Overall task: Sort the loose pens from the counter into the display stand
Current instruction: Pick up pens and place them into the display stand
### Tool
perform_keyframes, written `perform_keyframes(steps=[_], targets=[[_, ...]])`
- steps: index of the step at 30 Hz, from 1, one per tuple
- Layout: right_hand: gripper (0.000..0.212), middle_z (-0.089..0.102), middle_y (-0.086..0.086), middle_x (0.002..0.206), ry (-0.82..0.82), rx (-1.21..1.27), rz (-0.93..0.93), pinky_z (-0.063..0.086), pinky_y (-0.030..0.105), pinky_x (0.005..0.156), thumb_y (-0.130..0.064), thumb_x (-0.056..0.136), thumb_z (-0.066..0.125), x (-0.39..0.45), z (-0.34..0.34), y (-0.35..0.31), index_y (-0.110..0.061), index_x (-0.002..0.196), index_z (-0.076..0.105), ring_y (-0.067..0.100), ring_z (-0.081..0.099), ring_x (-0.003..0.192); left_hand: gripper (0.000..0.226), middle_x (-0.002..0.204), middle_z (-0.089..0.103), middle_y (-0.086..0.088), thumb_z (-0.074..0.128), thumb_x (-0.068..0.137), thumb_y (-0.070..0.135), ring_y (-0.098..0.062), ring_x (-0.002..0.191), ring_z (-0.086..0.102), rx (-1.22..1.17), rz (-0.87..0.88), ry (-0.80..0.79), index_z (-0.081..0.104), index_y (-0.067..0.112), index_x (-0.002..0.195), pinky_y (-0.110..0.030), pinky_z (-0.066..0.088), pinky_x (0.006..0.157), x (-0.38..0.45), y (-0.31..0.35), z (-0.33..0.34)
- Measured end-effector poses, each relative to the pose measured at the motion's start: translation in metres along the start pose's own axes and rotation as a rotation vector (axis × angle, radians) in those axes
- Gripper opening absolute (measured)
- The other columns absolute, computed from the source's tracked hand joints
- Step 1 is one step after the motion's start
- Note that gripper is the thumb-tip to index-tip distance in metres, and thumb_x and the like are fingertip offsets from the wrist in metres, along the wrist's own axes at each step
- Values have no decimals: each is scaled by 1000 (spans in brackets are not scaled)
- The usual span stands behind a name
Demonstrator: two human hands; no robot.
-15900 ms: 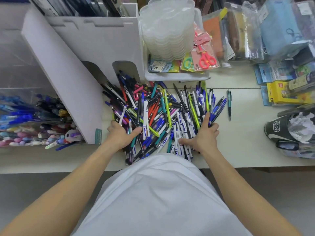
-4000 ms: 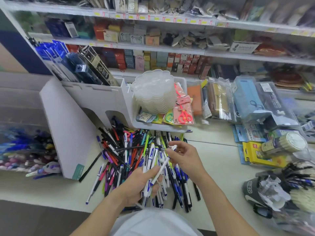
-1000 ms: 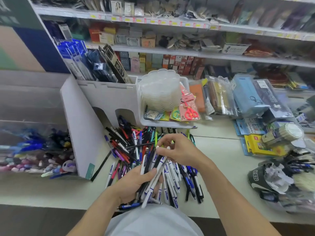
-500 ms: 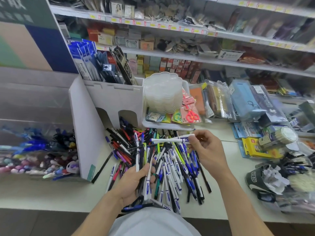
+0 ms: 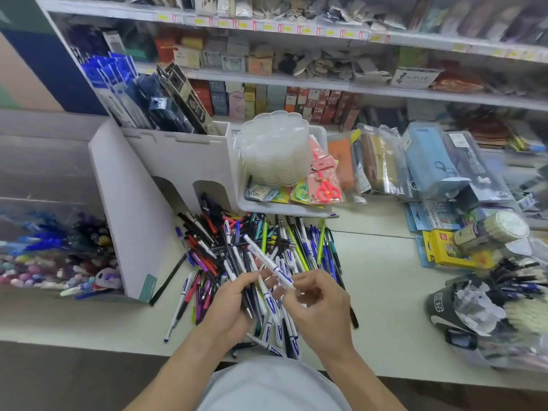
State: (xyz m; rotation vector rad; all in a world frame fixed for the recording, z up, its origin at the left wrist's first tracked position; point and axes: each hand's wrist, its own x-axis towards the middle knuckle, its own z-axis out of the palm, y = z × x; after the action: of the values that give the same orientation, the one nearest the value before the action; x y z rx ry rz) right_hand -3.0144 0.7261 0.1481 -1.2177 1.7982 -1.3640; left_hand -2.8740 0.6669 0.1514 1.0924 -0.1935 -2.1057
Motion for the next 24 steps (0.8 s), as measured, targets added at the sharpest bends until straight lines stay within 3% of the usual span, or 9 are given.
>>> perform_keyframes(steps=[3,7,10,13,16,18,20,22,24], targets=[[16,66,-7,72,-135,-95,8,57,34,60,-6,73,75,-3,0,6,-18,73,64,14,68,66,34,119,69,-25,49,100,16,-29,107,70,68,-16,6,67,-5,119,-39,60,83,1,-5,-4],[13,64,-8,69,-318,-161,11,53,26,59,-12,74,73,-4,1,4,-17,74,60,13,62,62,38,105,73,-19,62,88,25,-26,92,72,150,64,78,68,-1,116,-38,61,79,2,-11,-9],[17,64,-6,72,-393,-183,73,50,24,63,-26,80,75,-2,1,-2,-18,75,61,12,60,69,30,86,68,-18,66,83,27,-24,73,68,268,97,112,72,3,101,-37,59,67,-2,-9,-12],[32,59,-8,95,-347,-149,202,51,24,72,-49,85,73,2,3,-7,-25,96,55,8,59,84,29,89,66,-21,68,83,25,-26,77,68,354,106,65,73,0,98,-37,58,67,-9,-7,-9],[44,54,-15,115,-529,-15,413,53,26,82,-58,93,61,14,7,-8,-30,123,48,-1,59,94,29,111,71,-23,61,96,18,-36,97,71,420,65,-58,67,0,119,-42,61,76,-15,-8,-4],[46,53,-3,93,-602,41,439,46,35,71,-58,97,55,19,11,-4,-14,110,54,12,51,72,29,117,70,-24,53,101,18,-38,104,69,439,27,-111,63,7,127,-45,61,79,-17,-8,-3],[56,53,10,85,-590,121,459,43,40,65,-59,93,56,20,16,-1,-5,106,55,24,48,69,30,117,69,-25,51,102,17,-38,103,69,444,-4,-123,61,8,129,-45,61,76,-18,-7,-6],[51,67,22,101,-538,229,540,56,52,77,-55,90,59,16,20,3,-8,109,62,43,62,83,31,116,69,-27,52,100,13,-39,101,69,455,-33,-114,60,4,129,-45,60,76,-18,-7,-11],[48,67,28,115,-519,301,598,51,66,96,-49,91,62,11,23,10,-5,111,64,52,61,108,32,116,68,-29,53,99,12,-38,100,69,464,-59,-106,60,2,128,-46,59,80,-18,-7,-16]])
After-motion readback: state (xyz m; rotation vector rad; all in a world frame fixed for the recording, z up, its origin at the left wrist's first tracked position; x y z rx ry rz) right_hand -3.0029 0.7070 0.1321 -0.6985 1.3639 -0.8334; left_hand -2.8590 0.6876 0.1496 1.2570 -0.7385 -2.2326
